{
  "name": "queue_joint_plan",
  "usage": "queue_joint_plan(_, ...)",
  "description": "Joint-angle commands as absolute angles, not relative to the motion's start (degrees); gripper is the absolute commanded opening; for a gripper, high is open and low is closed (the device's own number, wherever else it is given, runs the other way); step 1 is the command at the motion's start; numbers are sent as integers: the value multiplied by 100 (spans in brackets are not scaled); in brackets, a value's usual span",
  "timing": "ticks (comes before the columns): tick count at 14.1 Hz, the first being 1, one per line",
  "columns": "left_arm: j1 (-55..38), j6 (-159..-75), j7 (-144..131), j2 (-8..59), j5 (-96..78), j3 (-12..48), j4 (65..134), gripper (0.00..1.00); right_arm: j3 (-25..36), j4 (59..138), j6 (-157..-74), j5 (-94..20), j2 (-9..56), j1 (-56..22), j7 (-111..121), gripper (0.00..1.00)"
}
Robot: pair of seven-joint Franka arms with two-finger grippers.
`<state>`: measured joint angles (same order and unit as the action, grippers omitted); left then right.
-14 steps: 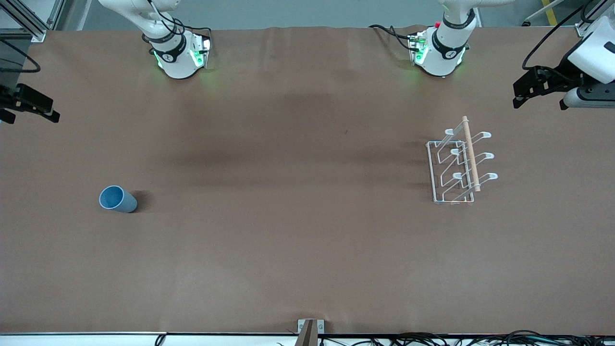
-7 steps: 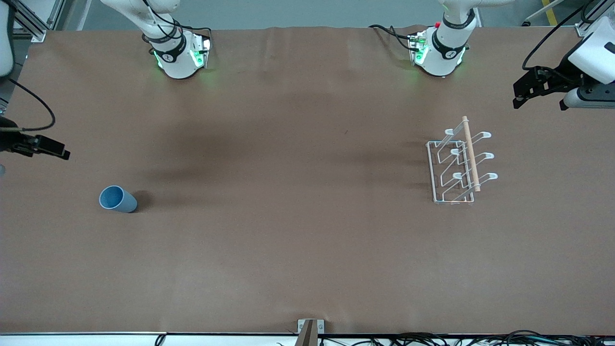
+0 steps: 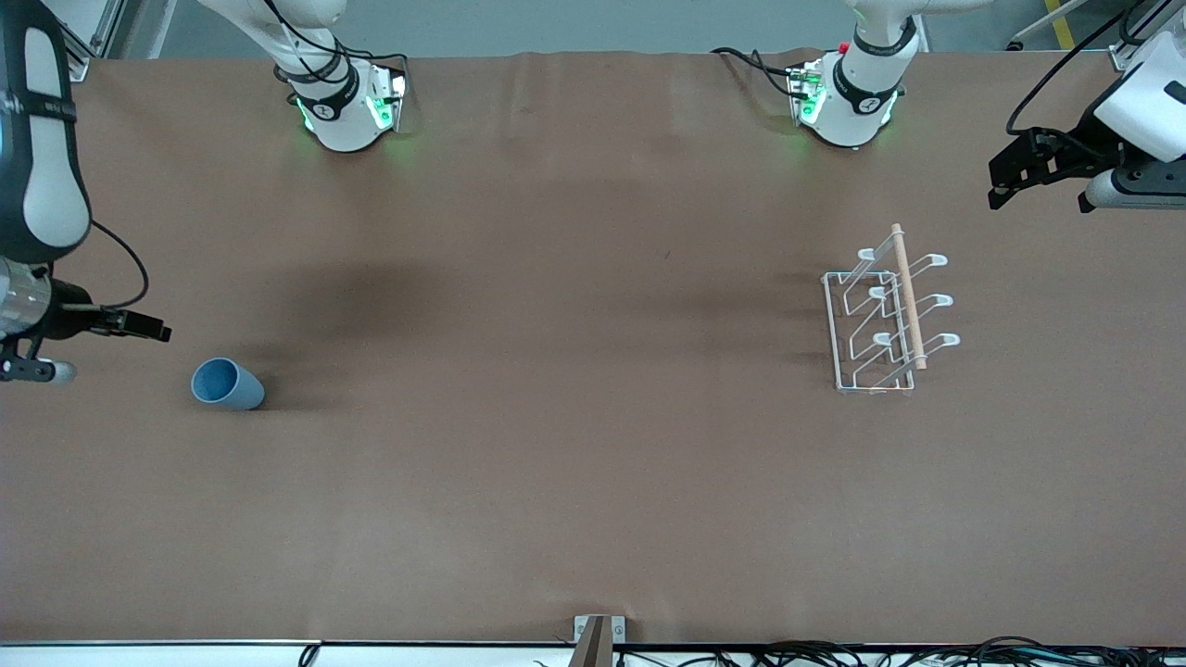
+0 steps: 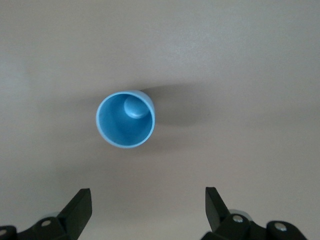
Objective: Hang cup on cup holder
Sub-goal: 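Lower the right gripper to the blue cup and grasp its rim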
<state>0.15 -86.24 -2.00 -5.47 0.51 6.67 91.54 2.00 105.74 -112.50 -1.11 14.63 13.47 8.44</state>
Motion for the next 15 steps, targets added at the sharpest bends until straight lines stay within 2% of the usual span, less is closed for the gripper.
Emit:
queue_joint_plan(1, 44, -8499, -106, -483, -18, 686, 9000, 100, 123, 10564, -11504, -97, 1880, 1494, 905, 98)
queue_joint_plan(8, 44, -8508, -105, -483, -18, 686, 8991, 100, 123, 10564, -12207, -105, 2610, 1477, 914, 91)
queue_joint_plan(11, 44, -8508, -105, -483, -18, 686, 8991, 100, 106, 10556, -12436, -132, 2759, 1450, 905, 77)
queue_joint_plan(12, 35, -8508, -105, -483, -18, 686, 8983, 100, 105, 10547, -12541, -132, 2829, 1450, 923, 57)
queue_joint_plan(13, 26, -8508, -105, -483, -18, 686, 8982, 100, 97, 10556, -12681, -149, 2856, 1450, 914, 29)
queue_joint_plan(14, 26, -8508, -105, -475, -18, 686, 8982, 100, 97, 10547, -12717, -184, 2909, 1459, 914, 13)
queue_joint_plan(15, 18, -8508, -105, -483, -18, 686, 8982, 100, 97, 10547, -12726, -193, 2909, 1459, 914, 5)
